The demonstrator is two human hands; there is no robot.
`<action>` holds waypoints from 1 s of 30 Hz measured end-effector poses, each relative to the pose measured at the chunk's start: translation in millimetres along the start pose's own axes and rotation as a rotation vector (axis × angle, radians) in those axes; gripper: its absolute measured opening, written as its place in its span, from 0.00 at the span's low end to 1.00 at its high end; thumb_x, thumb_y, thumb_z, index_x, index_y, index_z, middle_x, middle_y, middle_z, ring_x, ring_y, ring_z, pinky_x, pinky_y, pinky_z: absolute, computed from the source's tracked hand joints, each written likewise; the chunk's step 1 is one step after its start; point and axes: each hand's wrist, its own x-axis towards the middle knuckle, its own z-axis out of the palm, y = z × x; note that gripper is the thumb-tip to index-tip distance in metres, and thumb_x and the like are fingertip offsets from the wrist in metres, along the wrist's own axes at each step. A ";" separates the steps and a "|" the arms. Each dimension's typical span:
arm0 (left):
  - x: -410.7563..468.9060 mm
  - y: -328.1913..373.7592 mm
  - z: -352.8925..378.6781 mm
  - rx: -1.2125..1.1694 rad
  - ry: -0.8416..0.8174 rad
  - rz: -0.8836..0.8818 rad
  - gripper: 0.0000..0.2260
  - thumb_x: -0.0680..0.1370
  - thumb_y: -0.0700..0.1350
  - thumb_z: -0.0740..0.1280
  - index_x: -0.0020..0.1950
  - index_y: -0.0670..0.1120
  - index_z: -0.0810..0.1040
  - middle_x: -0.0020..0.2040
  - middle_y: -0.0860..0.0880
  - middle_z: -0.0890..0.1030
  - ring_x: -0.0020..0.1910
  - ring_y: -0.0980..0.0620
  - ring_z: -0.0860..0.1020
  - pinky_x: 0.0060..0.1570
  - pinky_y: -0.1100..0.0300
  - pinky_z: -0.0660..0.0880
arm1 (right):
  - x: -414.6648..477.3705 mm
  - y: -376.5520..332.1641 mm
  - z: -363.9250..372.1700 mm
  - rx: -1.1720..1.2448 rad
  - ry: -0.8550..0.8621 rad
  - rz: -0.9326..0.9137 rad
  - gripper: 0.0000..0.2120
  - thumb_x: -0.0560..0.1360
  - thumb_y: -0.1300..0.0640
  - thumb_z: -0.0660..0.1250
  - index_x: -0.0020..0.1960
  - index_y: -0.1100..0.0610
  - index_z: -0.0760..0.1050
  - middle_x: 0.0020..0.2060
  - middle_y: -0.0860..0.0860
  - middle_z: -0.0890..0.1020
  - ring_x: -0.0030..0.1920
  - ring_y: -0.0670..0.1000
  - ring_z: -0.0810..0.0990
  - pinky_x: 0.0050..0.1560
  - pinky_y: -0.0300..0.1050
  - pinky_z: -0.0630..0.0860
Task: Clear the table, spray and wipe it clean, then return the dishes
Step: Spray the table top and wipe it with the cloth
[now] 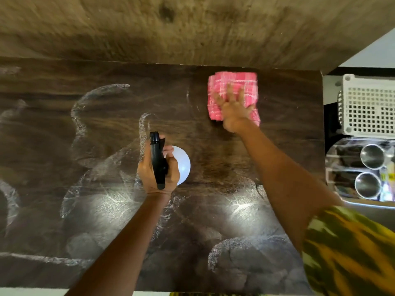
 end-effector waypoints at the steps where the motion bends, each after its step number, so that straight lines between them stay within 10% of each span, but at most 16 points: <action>1: -1.7 4.0 -0.4 0.006 -0.007 0.036 0.19 0.70 0.49 0.57 0.58 0.45 0.75 0.39 0.60 0.82 0.42 0.38 0.82 0.52 0.41 0.77 | -12.7 -12.9 11.0 -0.022 -0.003 -0.066 0.43 0.73 0.69 0.63 0.76 0.42 0.43 0.75 0.50 0.35 0.73 0.63 0.33 0.66 0.76 0.47; 6: -1.5 3.4 -4.6 0.045 -0.077 0.078 0.23 0.70 0.49 0.57 0.58 0.36 0.74 0.39 0.44 0.81 0.43 0.39 0.81 0.54 0.46 0.77 | -129.7 9.4 91.8 -0.198 -0.073 -0.255 0.40 0.75 0.54 0.65 0.75 0.41 0.42 0.75 0.51 0.36 0.73 0.63 0.34 0.66 0.75 0.49; 10: -3.5 11.9 -6.3 0.024 -0.131 0.081 0.23 0.70 0.50 0.58 0.60 0.37 0.74 0.39 0.47 0.81 0.39 0.48 0.80 0.49 0.70 0.74 | -168.0 79.3 97.6 -0.153 0.042 -0.063 0.44 0.67 0.66 0.71 0.74 0.43 0.54 0.76 0.56 0.54 0.73 0.68 0.51 0.56 0.77 0.65; 15: -8.4 13.3 -7.1 0.014 -0.121 0.084 0.26 0.70 0.51 0.59 0.60 0.35 0.75 0.42 0.54 0.79 0.39 0.62 0.78 0.45 0.78 0.71 | -108.4 74.3 51.2 0.089 -0.035 0.180 0.41 0.73 0.67 0.63 0.76 0.43 0.47 0.76 0.51 0.39 0.74 0.66 0.39 0.67 0.72 0.53; 24: -16.4 35.1 -13.9 0.094 -0.126 0.065 0.25 0.70 0.42 0.61 0.68 0.43 0.70 0.41 0.56 0.76 0.32 0.64 0.74 0.33 0.79 0.67 | -193.7 19.9 123.1 -0.139 -0.072 -0.120 0.34 0.79 0.62 0.57 0.75 0.40 0.44 0.76 0.47 0.38 0.74 0.61 0.37 0.68 0.70 0.54; 30: -55.8 42.1 -17.8 0.153 -0.289 0.113 0.15 0.74 0.33 0.62 0.57 0.47 0.77 0.38 0.61 0.74 0.32 0.65 0.73 0.34 0.70 0.69 | -264.6 97.3 112.9 0.393 0.152 0.097 0.45 0.66 0.73 0.65 0.75 0.45 0.53 0.76 0.51 0.52 0.73 0.60 0.58 0.63 0.57 0.70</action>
